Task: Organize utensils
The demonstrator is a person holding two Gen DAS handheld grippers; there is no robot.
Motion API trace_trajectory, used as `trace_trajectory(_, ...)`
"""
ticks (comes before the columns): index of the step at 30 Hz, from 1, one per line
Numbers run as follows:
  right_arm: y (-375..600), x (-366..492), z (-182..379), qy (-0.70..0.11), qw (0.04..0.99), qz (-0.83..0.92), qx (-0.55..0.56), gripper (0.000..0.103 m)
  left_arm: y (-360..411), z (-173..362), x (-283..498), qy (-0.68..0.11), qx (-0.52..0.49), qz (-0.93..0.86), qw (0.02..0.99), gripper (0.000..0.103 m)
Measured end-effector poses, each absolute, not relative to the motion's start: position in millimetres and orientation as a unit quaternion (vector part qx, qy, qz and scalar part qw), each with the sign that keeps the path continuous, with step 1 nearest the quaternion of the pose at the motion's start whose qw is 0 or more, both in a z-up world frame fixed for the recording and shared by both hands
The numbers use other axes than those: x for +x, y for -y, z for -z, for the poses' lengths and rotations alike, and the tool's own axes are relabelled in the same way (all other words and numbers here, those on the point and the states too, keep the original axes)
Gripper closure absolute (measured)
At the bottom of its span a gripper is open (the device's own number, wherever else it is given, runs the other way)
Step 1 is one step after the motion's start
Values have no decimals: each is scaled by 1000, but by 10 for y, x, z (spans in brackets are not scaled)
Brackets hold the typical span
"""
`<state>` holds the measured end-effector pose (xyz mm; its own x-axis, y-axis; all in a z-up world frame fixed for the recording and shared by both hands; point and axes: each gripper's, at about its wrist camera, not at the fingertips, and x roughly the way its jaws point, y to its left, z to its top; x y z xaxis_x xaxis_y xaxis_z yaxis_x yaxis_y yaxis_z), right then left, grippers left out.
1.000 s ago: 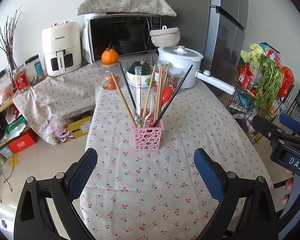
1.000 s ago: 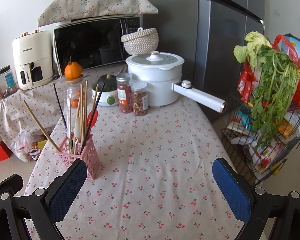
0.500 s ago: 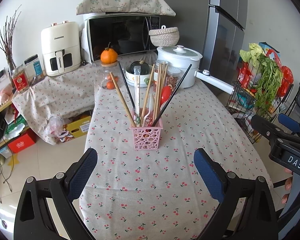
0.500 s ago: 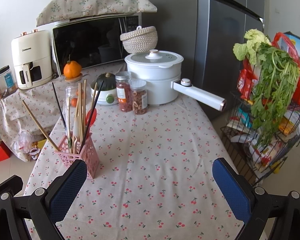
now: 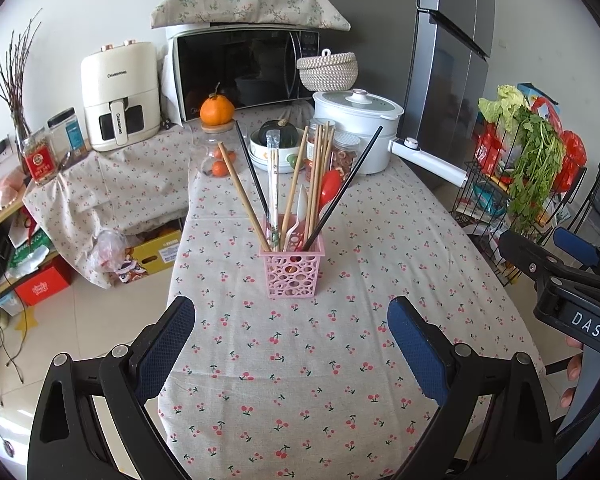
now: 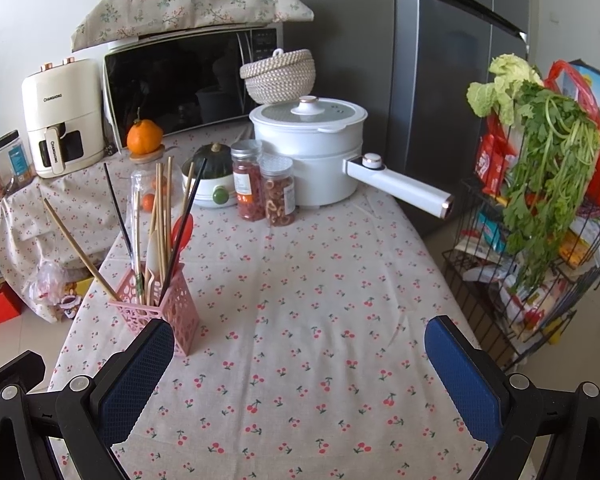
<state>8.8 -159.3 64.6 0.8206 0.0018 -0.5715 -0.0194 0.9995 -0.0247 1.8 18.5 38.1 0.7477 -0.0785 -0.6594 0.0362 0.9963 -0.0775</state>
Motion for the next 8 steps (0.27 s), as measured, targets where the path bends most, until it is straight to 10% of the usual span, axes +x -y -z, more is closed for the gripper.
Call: trace_trajectory(8, 1594, 117, -613, -304, 953, -5, -13, 0, -179, -366, 33, -351, -27, 26, 936, 5)
